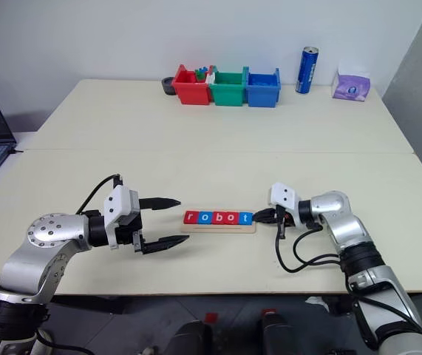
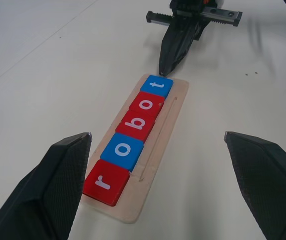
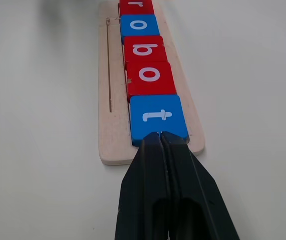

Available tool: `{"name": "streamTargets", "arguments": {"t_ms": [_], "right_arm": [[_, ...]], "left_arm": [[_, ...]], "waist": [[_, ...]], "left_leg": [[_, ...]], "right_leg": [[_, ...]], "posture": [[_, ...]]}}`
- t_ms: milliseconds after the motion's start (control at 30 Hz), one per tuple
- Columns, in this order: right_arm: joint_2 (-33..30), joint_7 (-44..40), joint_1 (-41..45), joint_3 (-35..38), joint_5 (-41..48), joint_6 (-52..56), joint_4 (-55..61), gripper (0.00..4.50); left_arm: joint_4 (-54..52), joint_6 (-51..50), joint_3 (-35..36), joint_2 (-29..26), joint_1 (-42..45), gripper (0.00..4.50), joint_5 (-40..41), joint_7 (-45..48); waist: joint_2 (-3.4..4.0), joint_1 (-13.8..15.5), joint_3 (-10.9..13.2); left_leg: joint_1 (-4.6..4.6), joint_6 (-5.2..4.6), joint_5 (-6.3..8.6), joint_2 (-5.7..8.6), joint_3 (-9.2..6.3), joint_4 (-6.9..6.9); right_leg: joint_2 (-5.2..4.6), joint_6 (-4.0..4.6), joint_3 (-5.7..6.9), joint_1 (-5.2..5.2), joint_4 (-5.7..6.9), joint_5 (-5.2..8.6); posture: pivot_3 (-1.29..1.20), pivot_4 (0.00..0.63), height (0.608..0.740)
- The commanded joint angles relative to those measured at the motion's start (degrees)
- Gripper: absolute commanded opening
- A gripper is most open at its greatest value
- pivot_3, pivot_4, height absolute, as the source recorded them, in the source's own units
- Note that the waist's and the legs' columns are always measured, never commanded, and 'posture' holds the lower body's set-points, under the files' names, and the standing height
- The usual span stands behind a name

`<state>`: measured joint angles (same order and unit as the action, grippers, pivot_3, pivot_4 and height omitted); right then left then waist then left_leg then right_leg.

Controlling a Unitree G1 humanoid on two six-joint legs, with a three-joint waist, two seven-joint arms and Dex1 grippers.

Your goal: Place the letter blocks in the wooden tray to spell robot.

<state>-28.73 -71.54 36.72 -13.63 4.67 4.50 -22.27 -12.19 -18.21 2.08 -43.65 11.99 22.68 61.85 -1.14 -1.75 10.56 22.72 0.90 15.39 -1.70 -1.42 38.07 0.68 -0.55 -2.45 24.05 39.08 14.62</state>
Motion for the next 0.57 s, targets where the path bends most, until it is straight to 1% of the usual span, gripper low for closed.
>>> {"name": "streamTargets", "arguments": {"t_ms": [33,67,167,267,300,400,433,467,500,567], "right_arm": [[-3.91,-1.0,-0.56,4.21,4.64,7.54,10.16,0.41],[-5.18,-0.89,-1.45,4.97,5.74,10.55,13.3,0.66],[-8.99,0.19,-5.0,6.69,8.53,19.13,22.85,1.65],[-11.03,2.67,-8.41,7.85,11.24,27.57,31.06,2.8],[-11.41,3.25,-9.06,7.96,11.94,29.43,32.79,3.12],[-12.34,4.18,-11.41,7.3,12.61,31.13,35.64,4.32],[-12.4,4.48,-11.8,7.07,12.71,31.43,35.89,4.48],[-12.38,4.88,-11.98,6.83,12.63,31.57,35.96,4.48],[-12.4,5.34,-12.13,6.59,12.61,31.91,36.09,4.48],[-12.45,5.94,-12.35,6.11,12.72,32.35,36.58,4.48]], "left_arm": [[-2.89,-4.1,4.49,-0.96,-0.49,4.5,1.86,-3.87],[-3.46,-5.69,5.76,-1.18,-1.07,4.5,2.53,-4.9],[-5.56,-9.7,9.78,-3.15,-5.08,4.5,4.02,-5.91],[-6.91,-11.61,13.34,-5.55,-10.12,4.5,4.44,-5.71],[-7.02,-11.72,13.95,-6.14,-11.13,4.5,4.37,-5.63],[-7.14,-11.4,14.82,-7.34,-13.5,4.5,4.02,-5.17],[-7.18,-11.52,14.83,-7.4,-13.65,4.5,4.21,-5.16],[-7.19,-11.58,14.68,-7.39,-13.59,4.5,4.3,-5.22],[-7.22,-11.16,14.26,-7.42,-13.51,4.5,3.93,-5.19],[-7.16,-9.67,13.59,-7.25,-13.25,4.5,3.3,-4.78]], "waist": [[0.0,0.03,0.0],[0.0,0.05,0.0],[0.0,-0.02,0.0],[0.0,-0.15,0.0],[0.0,-0.14,0.0],[0.0,-0.01,0.0],[0.0,0.0,0.0],[0.0,0.07,0.0],[0.0,0.13,0.0],[0.0,0.17,0.0]], "left_leg": [[0.0,0.0,0.0,0.0,-0.01,0.0],[0.03,0.0,0.0,-0.02,-0.03,0.0],[0.02,0.0,0.0,-0.05,-0.09,-0.02],[-0.01,-0.01,0.01,-0.06,-0.09,-0.08],[-0.02,-0.01,0.01,-0.07,-0.09,-0.08],[-0.02,0.0,0.0,-0.05,-0.08,-0.06],[-0.03,0.0,0.0,-0.05,-0.07,-0.05],[-0.03,0.0,0.0,-0.02,-0.04,-0.05],[-0.02,0.0,0.0,0.0,-0.03,-0.02],[-0.01,0.01,0.0,0.0,-0.01,0.01]], "right_leg": [[0.0,0.0,0.01,0.0,0.0,0.0],[-0.01,0.0,0.01,0.02,0.0,0.0],[-0.04,-0.01,0.04,0.0,-0.01,0.0],[-0.06,0.0,0.0,0.02,-0.02,0.01],[-0.06,0.0,0.0,0.02,-0.02,0.02],[-0.05,0.0,0.04,0.01,-0.01,0.04],[-0.02,0.0,0.05,0.0,-0.02,0.04],[0.0,-0.02,0.03,-0.01,-0.04,0.05],[0.0,-0.25,0.03,-0.01,-0.04,0.19],[-0.01,-0.25,0.01,-0.02,-0.05,0.19]], "posture": [[0.0,0.15,0.74],[0.0,0.15,0.74],[0.0,0.15,0.74],[0.0,0.15,0.74],[0.0,0.15,0.74],[0.0,0.15,0.74],[0.0,0.15,0.74],[0.0,0.15,0.74],[0.0,0.15,0.74],[0.0,0.15,0.74]]}}
